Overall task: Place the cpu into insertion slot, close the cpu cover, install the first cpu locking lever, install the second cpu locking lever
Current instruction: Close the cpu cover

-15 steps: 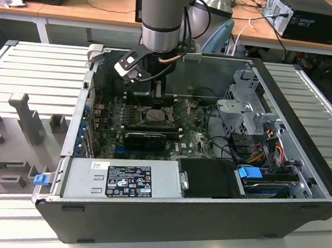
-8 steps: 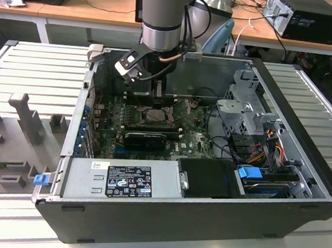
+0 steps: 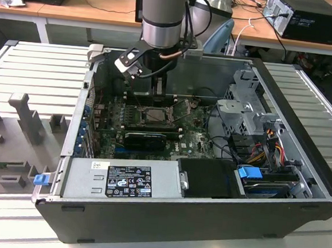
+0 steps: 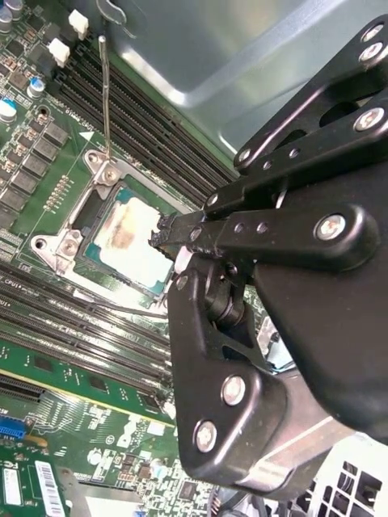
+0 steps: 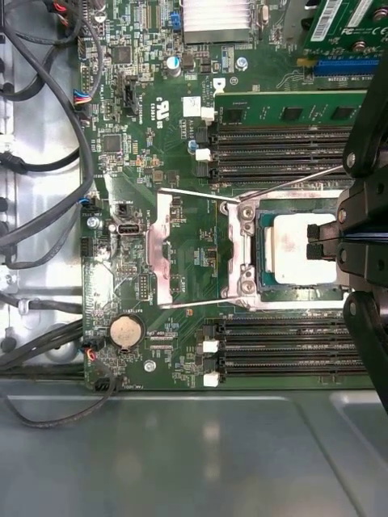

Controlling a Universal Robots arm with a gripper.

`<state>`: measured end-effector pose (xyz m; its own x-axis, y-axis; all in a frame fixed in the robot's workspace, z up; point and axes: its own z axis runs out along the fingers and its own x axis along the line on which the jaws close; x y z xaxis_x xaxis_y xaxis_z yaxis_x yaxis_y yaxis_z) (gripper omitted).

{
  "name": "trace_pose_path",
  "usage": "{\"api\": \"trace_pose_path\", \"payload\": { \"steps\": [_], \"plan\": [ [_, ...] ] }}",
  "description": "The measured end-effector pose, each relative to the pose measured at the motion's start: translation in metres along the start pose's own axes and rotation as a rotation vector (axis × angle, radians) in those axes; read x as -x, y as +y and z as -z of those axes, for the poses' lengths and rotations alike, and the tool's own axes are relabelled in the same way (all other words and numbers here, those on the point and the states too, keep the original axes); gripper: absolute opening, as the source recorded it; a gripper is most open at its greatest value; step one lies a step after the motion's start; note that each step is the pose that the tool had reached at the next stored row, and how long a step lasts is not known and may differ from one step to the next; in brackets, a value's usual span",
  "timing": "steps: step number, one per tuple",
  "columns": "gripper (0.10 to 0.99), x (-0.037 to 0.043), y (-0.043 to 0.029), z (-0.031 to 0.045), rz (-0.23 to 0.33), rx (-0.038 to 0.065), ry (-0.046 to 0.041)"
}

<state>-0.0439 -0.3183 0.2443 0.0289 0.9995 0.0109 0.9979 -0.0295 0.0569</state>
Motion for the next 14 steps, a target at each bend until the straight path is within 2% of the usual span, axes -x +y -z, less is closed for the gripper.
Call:
{"api": "trace_pose_path", "payload": {
  "steps": [14],
  "plan": [
    [0.106, -0.0001, 0.0003, 0.0055, 0.000, 0.000, 0.0016]
  ]
}}
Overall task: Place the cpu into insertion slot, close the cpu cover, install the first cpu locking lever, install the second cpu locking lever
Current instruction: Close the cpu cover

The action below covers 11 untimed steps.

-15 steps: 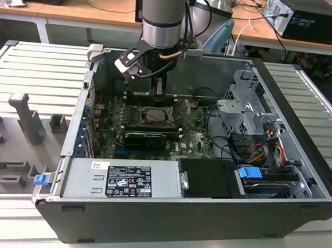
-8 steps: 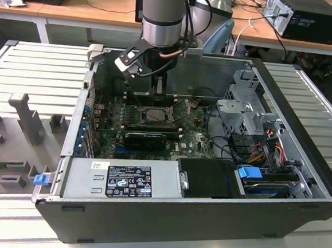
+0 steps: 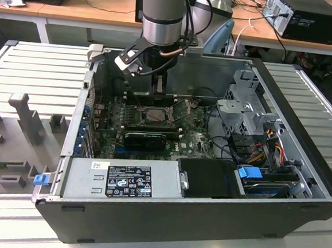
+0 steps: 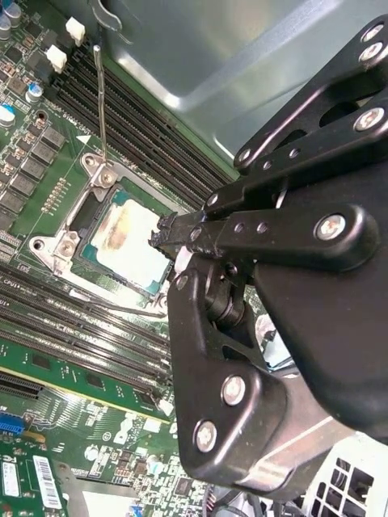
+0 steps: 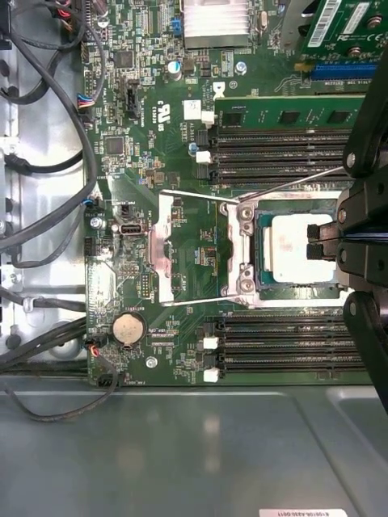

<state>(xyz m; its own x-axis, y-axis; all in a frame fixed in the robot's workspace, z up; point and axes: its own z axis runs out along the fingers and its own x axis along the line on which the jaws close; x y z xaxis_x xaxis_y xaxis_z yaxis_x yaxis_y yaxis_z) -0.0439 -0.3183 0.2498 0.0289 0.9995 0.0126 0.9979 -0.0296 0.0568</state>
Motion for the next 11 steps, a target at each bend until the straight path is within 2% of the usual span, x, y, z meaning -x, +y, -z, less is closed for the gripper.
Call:
{"api": "trace_pose_path", "payload": {
  "steps": [3, 11],
  "plan": [
    [0.106, -0.0001, 0.0002, 0.0042, 0.000, 0.000, 0.0002],
    [0.106, -0.0001, 0.0004, 0.0044, 0.000, 0.000, 0.0001]
  ]
}}
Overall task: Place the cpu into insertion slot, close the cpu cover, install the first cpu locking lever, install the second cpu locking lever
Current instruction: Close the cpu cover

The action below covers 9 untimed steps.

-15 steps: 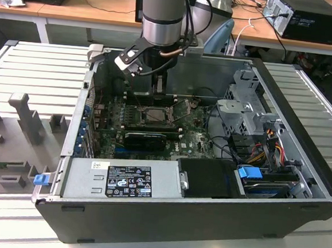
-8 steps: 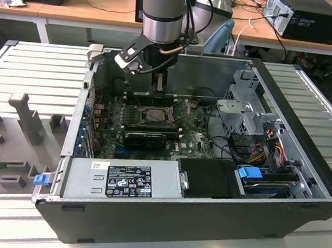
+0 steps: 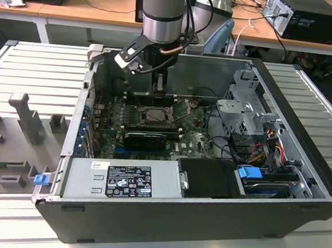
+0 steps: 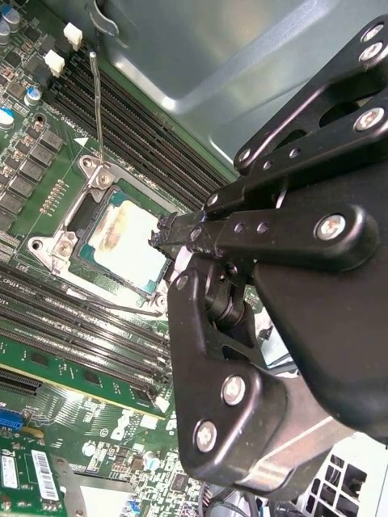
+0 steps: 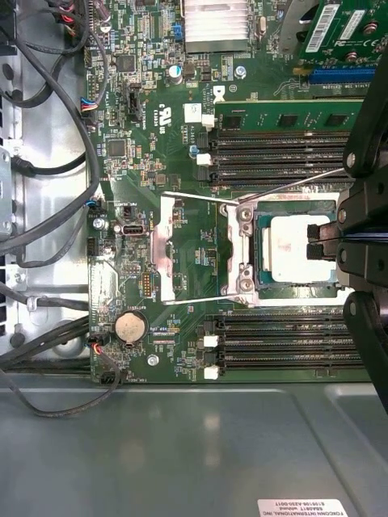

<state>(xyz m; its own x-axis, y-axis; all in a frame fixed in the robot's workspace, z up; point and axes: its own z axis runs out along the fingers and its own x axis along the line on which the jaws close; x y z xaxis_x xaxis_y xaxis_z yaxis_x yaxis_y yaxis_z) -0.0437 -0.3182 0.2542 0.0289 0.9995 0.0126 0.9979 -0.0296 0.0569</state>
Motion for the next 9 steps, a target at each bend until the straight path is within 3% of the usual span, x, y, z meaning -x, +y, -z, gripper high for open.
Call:
{"api": "trace_pose_path", "payload": {
  "steps": [9],
  "plan": [
    [0.106, -0.0001, 0.0046, -0.0002, 0.000, 0.000, 0.0000]
  ]
}}
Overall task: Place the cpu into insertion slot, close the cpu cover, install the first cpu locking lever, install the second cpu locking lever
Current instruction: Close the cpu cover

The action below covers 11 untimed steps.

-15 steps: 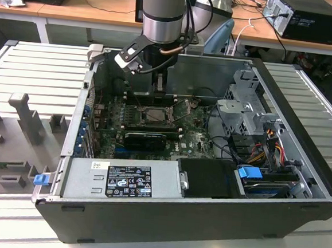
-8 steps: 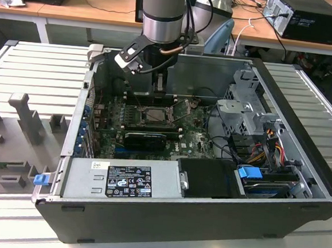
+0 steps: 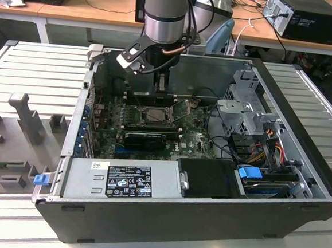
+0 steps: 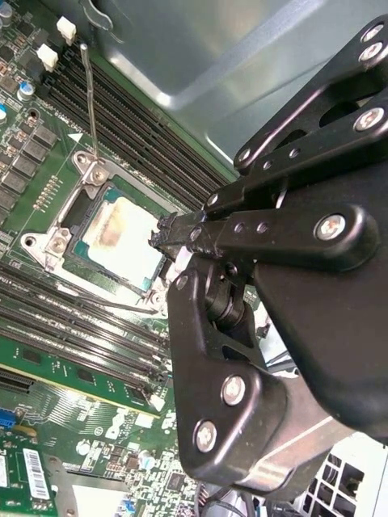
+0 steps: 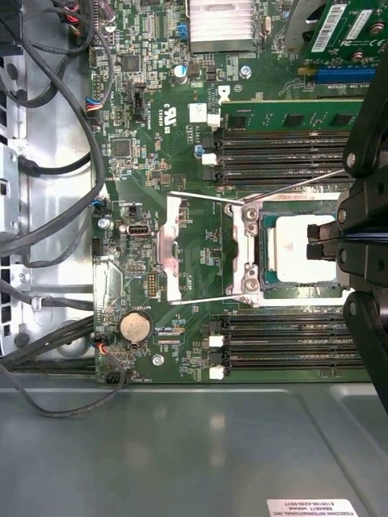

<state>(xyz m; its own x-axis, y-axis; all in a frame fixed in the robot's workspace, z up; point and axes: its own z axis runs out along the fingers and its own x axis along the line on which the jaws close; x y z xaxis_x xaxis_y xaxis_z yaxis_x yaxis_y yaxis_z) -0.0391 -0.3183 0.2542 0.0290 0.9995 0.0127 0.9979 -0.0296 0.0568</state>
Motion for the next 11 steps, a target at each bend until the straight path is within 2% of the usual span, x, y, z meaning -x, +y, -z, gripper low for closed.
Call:
{"api": "trace_pose_path", "payload": {
  "steps": [11],
  "plan": [
    [0.106, -0.0002, 0.0054, -0.0003, 0.000, 0.000, -0.0001]
  ]
}}
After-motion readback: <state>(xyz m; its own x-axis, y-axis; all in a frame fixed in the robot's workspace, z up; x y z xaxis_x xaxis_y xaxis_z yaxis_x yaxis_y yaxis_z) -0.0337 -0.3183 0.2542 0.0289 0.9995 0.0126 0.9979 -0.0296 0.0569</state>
